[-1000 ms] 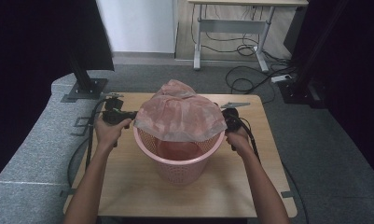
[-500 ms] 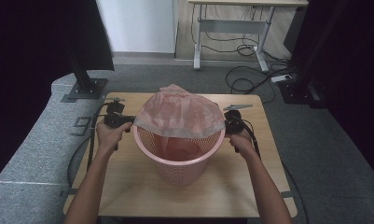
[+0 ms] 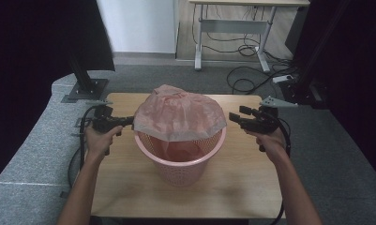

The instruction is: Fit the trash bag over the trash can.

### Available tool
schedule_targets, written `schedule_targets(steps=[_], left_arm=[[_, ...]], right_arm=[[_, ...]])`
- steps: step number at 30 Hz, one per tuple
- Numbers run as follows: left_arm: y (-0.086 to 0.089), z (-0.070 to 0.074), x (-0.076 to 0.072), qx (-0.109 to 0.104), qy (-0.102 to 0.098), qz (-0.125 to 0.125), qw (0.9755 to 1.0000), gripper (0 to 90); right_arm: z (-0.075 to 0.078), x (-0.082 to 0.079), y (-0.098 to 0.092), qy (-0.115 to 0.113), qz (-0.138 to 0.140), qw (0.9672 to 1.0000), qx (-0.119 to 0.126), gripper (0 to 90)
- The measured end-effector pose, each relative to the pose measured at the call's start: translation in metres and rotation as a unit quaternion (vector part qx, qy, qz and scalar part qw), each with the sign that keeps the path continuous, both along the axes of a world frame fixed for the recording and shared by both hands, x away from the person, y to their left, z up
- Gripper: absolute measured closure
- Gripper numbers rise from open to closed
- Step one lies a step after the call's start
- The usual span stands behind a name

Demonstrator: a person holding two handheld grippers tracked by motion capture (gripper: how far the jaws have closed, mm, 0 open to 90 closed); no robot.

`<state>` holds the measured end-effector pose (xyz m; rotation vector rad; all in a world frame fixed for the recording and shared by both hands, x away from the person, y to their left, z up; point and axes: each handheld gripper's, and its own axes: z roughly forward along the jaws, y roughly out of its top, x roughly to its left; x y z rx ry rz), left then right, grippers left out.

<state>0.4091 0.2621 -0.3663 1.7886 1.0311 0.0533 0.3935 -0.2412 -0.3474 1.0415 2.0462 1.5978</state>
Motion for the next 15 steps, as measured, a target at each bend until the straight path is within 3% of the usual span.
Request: schedule_targets(steps=[4, 8, 12, 15], left_arm=[[-0.001, 0.004, -0.004, 0.003, -0.004, -0.005, 1.0, 89.5], [0.0, 0.005, -0.005, 0.002, -0.004, -0.006, 1.0, 89.5], [0.0, 0.006, -0.007, 0.002, -0.006, -0.006, 1.0, 89.5], [0.001, 0.007, -0.008, 0.001, -0.009, -0.009, 0.9999, 89.5]], right_arm=[[0.017, -0.017, 0.019, -0.001, 0.038, 0.9991, -0.016, 29.4], [0.022, -0.023, 0.046, 0.012, 0.063, 0.9967, -0.051, 20.0], [0.02, -0.021, 0.061, 0.019, 0.036, 0.9967, -0.07, 19.5], [0.017, -0.019, 0.063, 0.019, 0.013, 0.9964, -0.082, 34.1]])
